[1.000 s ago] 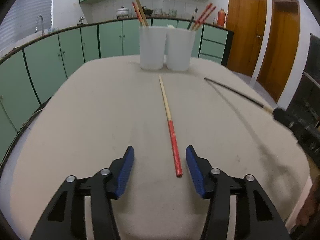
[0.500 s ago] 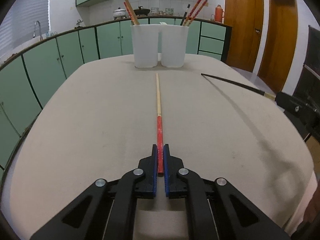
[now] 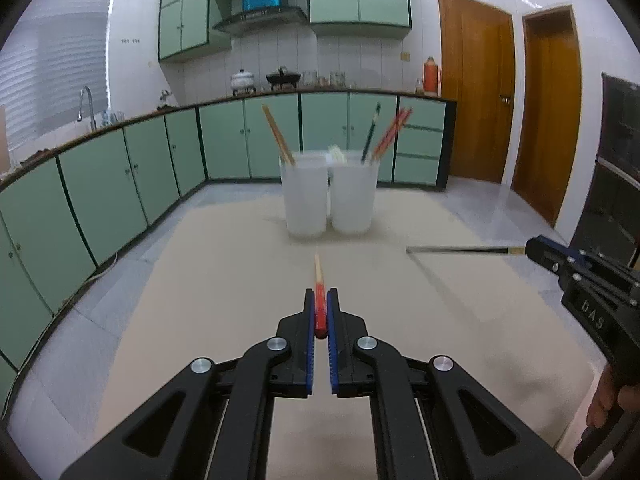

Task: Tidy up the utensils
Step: 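Close the left gripper on the red-tipped wooden chopstick while the right lifts the black one, then carry both chopsticks over the caddy and open both grippers to drop them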

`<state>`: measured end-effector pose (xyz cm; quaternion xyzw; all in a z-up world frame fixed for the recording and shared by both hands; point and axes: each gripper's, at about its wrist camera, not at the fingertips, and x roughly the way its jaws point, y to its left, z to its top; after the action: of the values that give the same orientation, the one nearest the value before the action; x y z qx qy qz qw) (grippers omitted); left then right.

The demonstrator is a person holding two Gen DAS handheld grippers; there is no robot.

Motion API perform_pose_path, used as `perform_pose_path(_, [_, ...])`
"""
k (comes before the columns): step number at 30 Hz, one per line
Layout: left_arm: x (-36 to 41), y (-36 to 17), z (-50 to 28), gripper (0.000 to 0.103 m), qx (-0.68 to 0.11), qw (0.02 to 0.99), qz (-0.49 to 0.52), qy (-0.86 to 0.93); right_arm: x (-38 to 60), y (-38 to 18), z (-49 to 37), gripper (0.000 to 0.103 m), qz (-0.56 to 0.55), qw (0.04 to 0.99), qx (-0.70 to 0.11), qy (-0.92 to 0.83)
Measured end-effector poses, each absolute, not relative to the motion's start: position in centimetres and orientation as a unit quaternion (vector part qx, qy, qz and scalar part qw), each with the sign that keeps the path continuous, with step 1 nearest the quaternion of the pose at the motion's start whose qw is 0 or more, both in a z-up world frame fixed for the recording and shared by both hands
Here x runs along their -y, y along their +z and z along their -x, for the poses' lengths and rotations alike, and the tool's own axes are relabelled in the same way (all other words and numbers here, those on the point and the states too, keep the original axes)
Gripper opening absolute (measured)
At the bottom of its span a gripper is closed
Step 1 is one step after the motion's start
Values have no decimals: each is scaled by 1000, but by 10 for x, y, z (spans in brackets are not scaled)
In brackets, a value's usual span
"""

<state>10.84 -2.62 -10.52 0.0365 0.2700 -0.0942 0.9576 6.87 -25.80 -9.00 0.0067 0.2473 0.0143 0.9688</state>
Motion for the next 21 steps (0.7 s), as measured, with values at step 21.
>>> perform_pose_path(21, [21,-18,-144,5,-190,971,-6,-148,268,6,-136,6,-70,959,-251,111])
